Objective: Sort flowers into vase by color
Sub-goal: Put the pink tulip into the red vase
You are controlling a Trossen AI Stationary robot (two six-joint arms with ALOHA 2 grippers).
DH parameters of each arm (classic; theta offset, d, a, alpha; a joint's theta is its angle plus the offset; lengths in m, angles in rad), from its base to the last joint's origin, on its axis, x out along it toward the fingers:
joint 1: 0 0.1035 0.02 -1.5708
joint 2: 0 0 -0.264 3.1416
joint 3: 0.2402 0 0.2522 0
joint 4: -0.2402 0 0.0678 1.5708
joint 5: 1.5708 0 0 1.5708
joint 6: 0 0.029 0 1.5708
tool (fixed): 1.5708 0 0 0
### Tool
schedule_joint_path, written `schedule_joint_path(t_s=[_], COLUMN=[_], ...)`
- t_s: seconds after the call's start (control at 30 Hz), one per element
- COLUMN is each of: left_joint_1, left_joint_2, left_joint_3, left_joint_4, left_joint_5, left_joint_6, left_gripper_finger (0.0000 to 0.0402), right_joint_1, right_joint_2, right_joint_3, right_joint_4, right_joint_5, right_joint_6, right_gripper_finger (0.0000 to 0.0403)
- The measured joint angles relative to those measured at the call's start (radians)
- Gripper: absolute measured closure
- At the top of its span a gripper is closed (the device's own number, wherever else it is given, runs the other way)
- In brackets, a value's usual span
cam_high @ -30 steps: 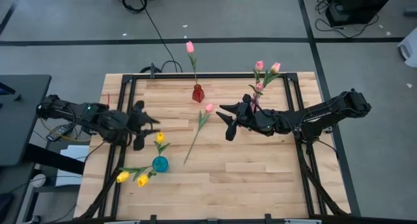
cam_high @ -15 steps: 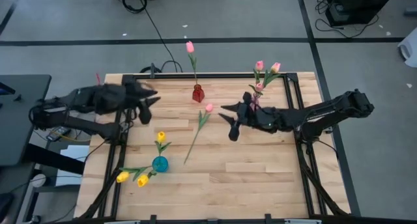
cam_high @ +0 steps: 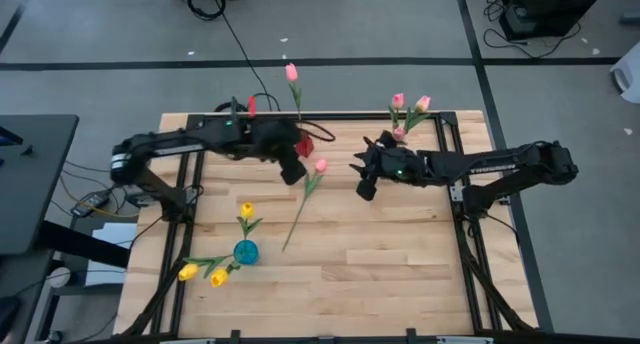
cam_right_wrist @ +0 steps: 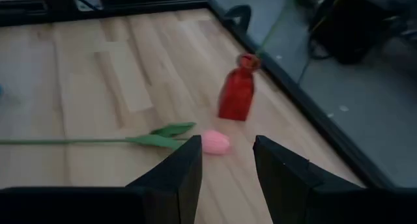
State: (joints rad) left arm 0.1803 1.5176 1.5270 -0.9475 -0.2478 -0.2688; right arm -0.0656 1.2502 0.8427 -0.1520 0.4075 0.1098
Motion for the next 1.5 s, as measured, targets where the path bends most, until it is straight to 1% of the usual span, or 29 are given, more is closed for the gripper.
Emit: schedule_joint_path(t_s=[0.07, 0.17, 0.23, 0.4, 0.5, 0.6, 0.73, 0.87, 0.97, 1.07, 1.23, 1.33, 1.5], left_joint_1=[0.015, 0.022, 0.018, 0.004, 0.003, 0.013, 0.03, 0.045, 0.051, 0.05, 0.041, 0.021, -0.012], left_joint_2=[0.044, 0.098, 0.134, 0.232, 0.298, 0.357, 0.427, 0.477, 0.504, 0.509, 0.513, 0.522, 0.534], left_joint_3=[0.021, 0.025, 0.024, 0.024, 0.024, 0.024, 0.023, 0.023, 0.023, 0.021, 0.021, 0.02, 0.019], left_joint_4=[-0.02, -0.024, -0.024, 0.002, 0.024, 0.022, 0.042, 0.09, 0.085, 0.065, 0.029, 0.006, -0.012], left_joint_5=[0.035, 0.117, 0.148, 0.155, 0.155, 0.153, 0.136, 0.12, 0.125, 0.153, 0.247, 0.265, 0.263], left_joint_6=[-0.002, -0.039, -0.075, -0.141, -0.165, -0.182, -0.184, -0.189, -0.195, -0.206, -0.215, -0.229, -0.235], left_gripper_finger=[0.0291, 0.0291, 0.0291, 0.0291, 0.0291, 0.0291, 0.0291, 0.0291, 0.0291, 0.0291, 0.0291, 0.0291, 0.0291], right_joint_1=[0.014, 0.034, 0.049, 0.071, 0.089, 0.106, 0.119, 0.151, 0.176, 0.188, 0.189, 0.189, 0.189], right_joint_2=[-0.048, -0.13, -0.183, -0.282, -0.309, -0.326, -0.358, -0.36, -0.358, -0.358, -0.358, -0.358, -0.358], right_joint_3=[-0.036, -0.113, -0.172, -0.323, -0.408, -0.469, -0.486, -0.488, -0.488, -0.488, -0.488, -0.488, -0.488], right_joint_4=[0.001, 0.034, 0.073, 0.194, 0.287, 0.332, 0.337, 0.33, 0.314, 0.316, 0.324, 0.335, 0.34], right_joint_5=[0.016, -0.041, -0.07, -0.091, -0.102, -0.101, -0.109, -0.135, -0.132, -0.114, -0.11, -0.112, -0.114], right_joint_6=[-0.005, 0.003, 0.01, 0.028, 0.042, 0.065, 0.08, 0.082, 0.076, 0.067, 0.053, 0.052, 0.052], right_gripper_finger=[0.0251, 0.0251, 0.0251, 0.0251, 0.0251, 0.0251, 0.0251, 0.0251, 0.0251, 0.0251, 0.0251, 0.0251, 0.0251])
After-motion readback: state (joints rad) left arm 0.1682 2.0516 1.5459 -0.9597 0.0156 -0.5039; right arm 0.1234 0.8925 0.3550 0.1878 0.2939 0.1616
